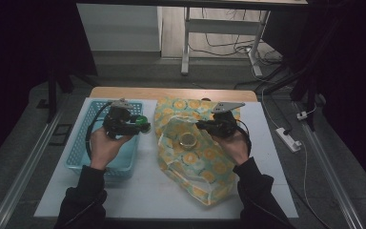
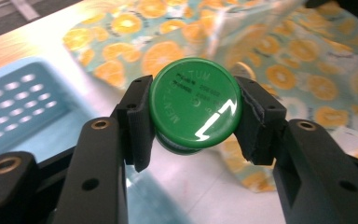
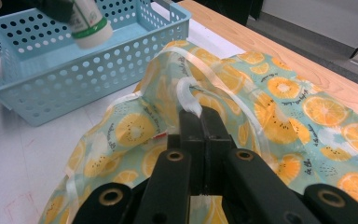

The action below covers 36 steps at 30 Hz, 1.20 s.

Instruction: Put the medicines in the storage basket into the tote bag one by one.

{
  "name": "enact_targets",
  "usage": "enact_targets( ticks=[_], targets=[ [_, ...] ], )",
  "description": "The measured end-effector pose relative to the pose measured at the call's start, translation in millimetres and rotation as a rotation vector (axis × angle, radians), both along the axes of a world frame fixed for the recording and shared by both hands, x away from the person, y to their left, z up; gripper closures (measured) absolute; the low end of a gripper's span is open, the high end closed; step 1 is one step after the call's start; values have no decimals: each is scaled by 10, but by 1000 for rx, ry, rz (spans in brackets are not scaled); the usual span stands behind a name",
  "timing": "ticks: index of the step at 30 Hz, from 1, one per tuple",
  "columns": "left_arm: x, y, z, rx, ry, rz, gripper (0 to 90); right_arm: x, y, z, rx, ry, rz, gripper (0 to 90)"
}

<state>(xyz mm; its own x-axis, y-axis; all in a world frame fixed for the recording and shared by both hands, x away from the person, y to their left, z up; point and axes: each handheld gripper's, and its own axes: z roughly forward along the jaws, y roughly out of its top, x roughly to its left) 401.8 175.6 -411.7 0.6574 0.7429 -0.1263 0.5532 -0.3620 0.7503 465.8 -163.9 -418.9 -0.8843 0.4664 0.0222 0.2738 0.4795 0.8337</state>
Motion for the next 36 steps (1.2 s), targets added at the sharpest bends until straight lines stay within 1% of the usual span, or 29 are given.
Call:
enact_targets(
  ticks=[3,7,10,17,25,30,33,36],
  targets=[
    [-6,-127,-4,0,4,-44,518,1,-3,2,2,0,0,900],
    [-7,-294,-25,15,9,-88,518,3,-3,2,2,3,0,900],
    [-3,-397,-44,10,14,-118,518,5,-2,-1,-1,4,-2,900],
    [16,-607,-99,23,17,-163,518,2,11,-4,-2,2,2,900],
    [76,-833,-163,33,21,-206,517,3,18,-8,-5,3,2,900],
    [126,-948,-204,38,27,-222,517,-2,20,-6,-2,2,4,900],
    [159,-1014,-222,48,23,-227,517,1,16,-8,-2,1,1,900],
    [188,-1074,-252,55,30,-239,517,7,8,-9,-2,2,-1,900]
  ],
)
